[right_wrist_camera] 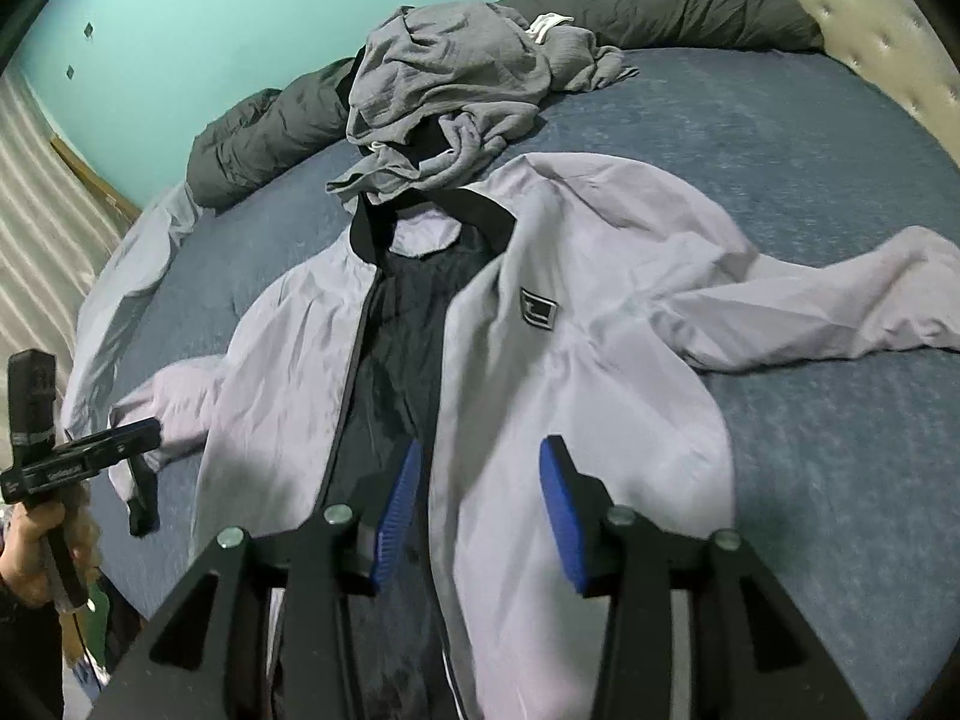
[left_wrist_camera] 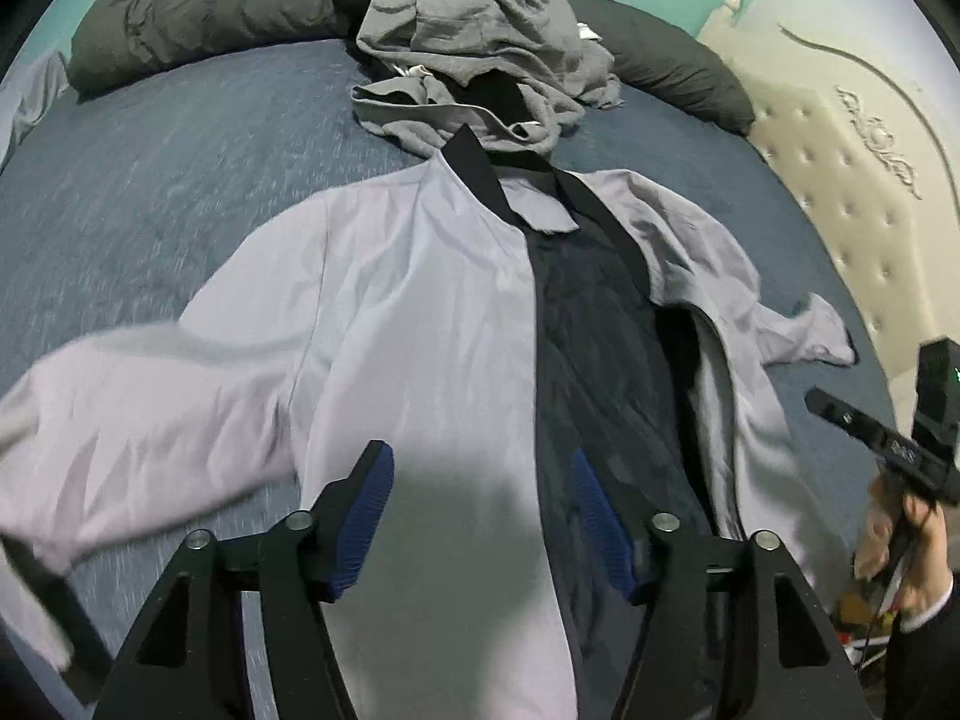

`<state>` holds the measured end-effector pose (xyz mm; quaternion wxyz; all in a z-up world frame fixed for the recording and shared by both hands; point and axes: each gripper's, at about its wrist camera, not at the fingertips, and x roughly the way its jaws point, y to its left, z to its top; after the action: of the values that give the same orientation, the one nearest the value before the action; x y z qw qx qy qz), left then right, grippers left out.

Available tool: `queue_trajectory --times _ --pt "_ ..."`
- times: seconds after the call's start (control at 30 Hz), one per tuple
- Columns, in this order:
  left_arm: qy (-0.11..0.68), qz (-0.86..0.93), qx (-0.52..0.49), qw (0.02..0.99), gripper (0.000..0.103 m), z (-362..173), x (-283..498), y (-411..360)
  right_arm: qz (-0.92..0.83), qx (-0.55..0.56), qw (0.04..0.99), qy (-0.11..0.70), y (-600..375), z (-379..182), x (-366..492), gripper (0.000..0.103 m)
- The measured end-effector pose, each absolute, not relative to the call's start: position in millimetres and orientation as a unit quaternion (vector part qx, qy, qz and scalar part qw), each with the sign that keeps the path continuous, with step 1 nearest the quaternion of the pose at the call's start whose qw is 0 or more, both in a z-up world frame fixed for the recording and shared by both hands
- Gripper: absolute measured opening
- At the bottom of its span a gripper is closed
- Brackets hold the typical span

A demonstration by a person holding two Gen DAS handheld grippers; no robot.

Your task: Fold clothes

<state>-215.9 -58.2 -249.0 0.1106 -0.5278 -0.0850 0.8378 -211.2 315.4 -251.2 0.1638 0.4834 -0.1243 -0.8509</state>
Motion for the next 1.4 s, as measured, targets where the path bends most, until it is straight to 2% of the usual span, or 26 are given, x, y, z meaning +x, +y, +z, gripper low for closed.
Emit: queue_trajectory --times 0.37,0.6,0.77,0.97,1.0,1.07,1.13,1.2,1.27,1.4 --pt "-0.059 0.843 -0.532 0.047 0.067 -279.8 -327.9 -96.4 -0.860 0.449 0.158 -0.185 323.5 -297.3 -235.6 0.044" --pt "-0.017 0.834 -0.551 -0.010 0.067 -310.9 -376.9 -131.6 -0.869 0.434 0.162 -0.173 316.5 -310.2 -249.2 0.044" --pt "-0.005 0.834 -0.552 -0.015 0.067 -330.0 -400.0 -139.3 -0.872 0.422 0.182 -0.168 310.4 -310.2 -264.3 0.050" --pt "-0.003 0.831 -0.556 -0.001 0.067 -345.9 -418.2 -133.7 -0.867 0.432 0.181 -0.169 310.3 -328.6 -272.3 0.051" --pt "-0.005 0.830 -0.558 0.003 0.065 -348.7 -420.0 -132.5 -0.867 0.434 0.179 -0.169 310.5 -332.3 -273.4 0.051" --pt "-0.010 0.827 -0.562 0.012 0.048 -354.4 -423.5 -130.0 -0.863 0.443 0.176 -0.168 310.2 -338.5 -276.3 0.051" --pt "0.000 0.829 -0.559 0.018 0.026 -356.2 -423.7 -124.1 -0.861 0.448 0.173 -0.166 310.0 -342.2 -278.1 0.051" --pt "0.007 0.832 -0.554 0.017 0.012 -352.3 -422.6 -120.7 -0.862 0.446 0.172 -0.165 310.0 -342.4 -278.1 0.051" --pt "0.013 0.836 -0.548 0.015 0.007 -348.4 -421.5 -117.4 -0.864 0.445 0.170 -0.164 310.1 -342.7 -278.2 0.051" --pt "0.007 0.859 -0.512 -0.011 0.005 -317.9 -422.4 -130.2 -0.864 0.445 0.171 -0.164 310.2 -342.6 -278.3 0.051"
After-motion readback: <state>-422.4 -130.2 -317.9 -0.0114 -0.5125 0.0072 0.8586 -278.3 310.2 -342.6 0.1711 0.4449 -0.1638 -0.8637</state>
